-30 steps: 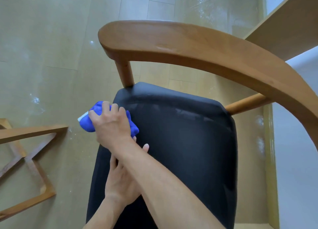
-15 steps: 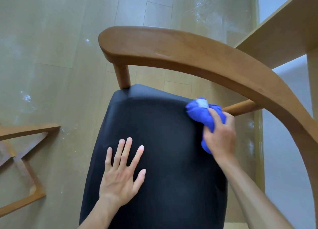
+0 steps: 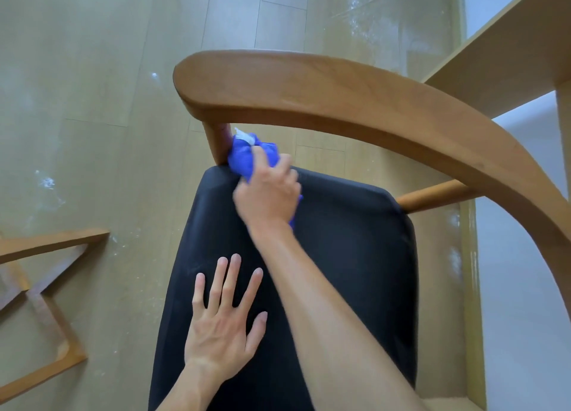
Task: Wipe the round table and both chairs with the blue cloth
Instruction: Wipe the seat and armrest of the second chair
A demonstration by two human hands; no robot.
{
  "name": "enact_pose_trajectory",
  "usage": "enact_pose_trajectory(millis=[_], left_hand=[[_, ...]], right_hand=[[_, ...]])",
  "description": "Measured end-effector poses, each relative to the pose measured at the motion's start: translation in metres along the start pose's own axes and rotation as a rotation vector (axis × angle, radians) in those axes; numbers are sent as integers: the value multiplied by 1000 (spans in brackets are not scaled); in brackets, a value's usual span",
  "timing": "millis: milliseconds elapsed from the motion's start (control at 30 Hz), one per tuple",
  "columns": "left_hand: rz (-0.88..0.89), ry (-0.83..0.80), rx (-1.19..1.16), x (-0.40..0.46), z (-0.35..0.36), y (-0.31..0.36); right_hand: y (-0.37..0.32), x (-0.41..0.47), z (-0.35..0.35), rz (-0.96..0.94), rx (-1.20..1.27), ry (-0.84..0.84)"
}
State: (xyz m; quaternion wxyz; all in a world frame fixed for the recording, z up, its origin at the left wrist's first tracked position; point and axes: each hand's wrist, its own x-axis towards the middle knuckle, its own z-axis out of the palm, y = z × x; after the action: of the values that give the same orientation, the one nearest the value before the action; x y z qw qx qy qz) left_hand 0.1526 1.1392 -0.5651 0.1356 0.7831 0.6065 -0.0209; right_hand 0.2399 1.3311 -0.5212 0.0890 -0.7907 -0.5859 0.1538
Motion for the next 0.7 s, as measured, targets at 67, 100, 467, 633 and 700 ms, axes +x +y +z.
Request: enact_pose_trajectory(millis=[67, 100, 467, 633, 700], left_hand=[[-4, -3, -1, 0, 1, -1], [-7, -6, -4, -1, 1, -1], [-1, -14, -23, 0, -4, 0], [6, -23, -123, 0, -18, 1], [8, -22, -227, -1, -25, -1]], right_hand=[[-6, 1, 1, -98, -10, -64], [4, 2, -3, -159, -14, -79], [226, -37, -80, -25, 4, 50], [248, -72, -83, 460, 100, 166], [229, -74, -75, 537, 122, 215]])
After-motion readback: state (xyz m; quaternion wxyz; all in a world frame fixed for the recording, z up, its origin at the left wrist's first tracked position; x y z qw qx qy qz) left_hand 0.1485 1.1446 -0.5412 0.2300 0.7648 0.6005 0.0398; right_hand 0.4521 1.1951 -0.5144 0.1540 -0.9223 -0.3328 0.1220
